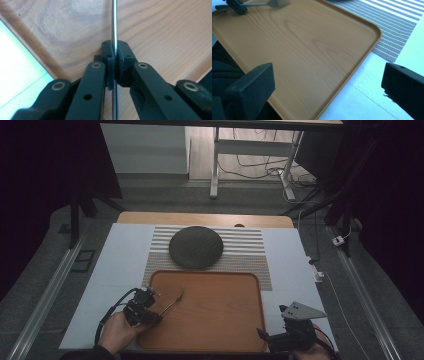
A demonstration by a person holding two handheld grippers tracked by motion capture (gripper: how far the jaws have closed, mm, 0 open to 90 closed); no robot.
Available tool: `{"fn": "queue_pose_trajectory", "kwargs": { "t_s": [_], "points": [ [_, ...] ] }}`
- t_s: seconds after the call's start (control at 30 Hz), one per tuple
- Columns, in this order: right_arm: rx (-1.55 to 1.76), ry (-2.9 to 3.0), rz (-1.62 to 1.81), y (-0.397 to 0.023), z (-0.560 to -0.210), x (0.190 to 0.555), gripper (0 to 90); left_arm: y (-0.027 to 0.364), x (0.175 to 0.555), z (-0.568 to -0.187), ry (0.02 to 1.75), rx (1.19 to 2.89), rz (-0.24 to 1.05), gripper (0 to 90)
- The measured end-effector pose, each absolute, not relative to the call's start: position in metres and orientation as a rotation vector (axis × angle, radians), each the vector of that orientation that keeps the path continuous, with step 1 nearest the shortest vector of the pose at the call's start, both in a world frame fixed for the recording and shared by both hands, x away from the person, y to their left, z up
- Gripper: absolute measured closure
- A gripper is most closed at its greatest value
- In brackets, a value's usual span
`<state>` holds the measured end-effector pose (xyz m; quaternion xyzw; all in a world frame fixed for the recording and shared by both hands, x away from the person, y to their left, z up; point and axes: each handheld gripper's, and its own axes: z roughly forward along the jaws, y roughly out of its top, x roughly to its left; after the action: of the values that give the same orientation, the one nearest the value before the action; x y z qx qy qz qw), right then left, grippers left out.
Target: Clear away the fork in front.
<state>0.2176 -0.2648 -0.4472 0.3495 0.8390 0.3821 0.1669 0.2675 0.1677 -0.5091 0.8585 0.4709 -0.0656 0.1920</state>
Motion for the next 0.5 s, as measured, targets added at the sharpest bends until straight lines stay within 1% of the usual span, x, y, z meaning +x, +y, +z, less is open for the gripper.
{"fn": "queue_pose_trajectory", "kwargs": {
  "t_s": [0.07, 0.1, 0.13, 0.17, 0.2, 0.33, 0.37, 0.43, 0.47, 0.5],
  "points": [
    [0.999, 2.387, 1.087, -0.265, -0.447, 0.218, 0.0, 0.169, 0.268, -0.509, 1.317, 2.401, -0.201, 82.5],
    [1.007, 2.385, 1.086, -0.266, -0.447, 0.218, 0.0, 0.169, 0.268, -0.509, 1.312, 2.398, -0.205, 77.9],
    [1.013, 2.382, 1.087, -0.266, -0.447, 0.218, 0.0, 0.17, 0.268, -0.509, 1.305, 2.394, -0.206, 76.0],
    [1.013, 2.382, 1.087, -0.266, -0.447, 0.218, 0.0, 0.17, 0.268, -0.507, 1.298, 2.386, -0.204, 76.0],
    [1.027, 2.38, 1.088, -0.268, -0.447, 0.218, 0.0, 0.171, 0.268, -0.505, 1.29, 2.382, -0.195, 73.7],
    [1.052, 2.379, 1.088, -0.27, -0.447, 0.219, 0.0, 0.173, 0.269, -0.495, 1.244, 2.349, -0.14, 73.8],
    [1.062, 2.378, 1.094, -0.271, -0.447, 0.219, 0.0, 0.173, 0.27, -0.493, 1.231, 2.345, -0.124, 78.9],
    [1.062, 2.382, 1.091, -0.271, -0.447, 0.22, 0.0, 0.172, 0.273, -0.488, 1.203, 2.342, -0.089, 85.2],
    [1.064, 2.382, 1.088, -0.27, -0.447, 0.22, 0.0, 0.171, 0.275, -0.486, 1.181, 2.348, -0.075, 87.8],
    [1.062, 2.386, 1.086, -0.269, -0.448, 0.22, 0.0, 0.168, 0.28, -0.484, 1.157, 2.342, -0.055, 88.1]
  ]
}}
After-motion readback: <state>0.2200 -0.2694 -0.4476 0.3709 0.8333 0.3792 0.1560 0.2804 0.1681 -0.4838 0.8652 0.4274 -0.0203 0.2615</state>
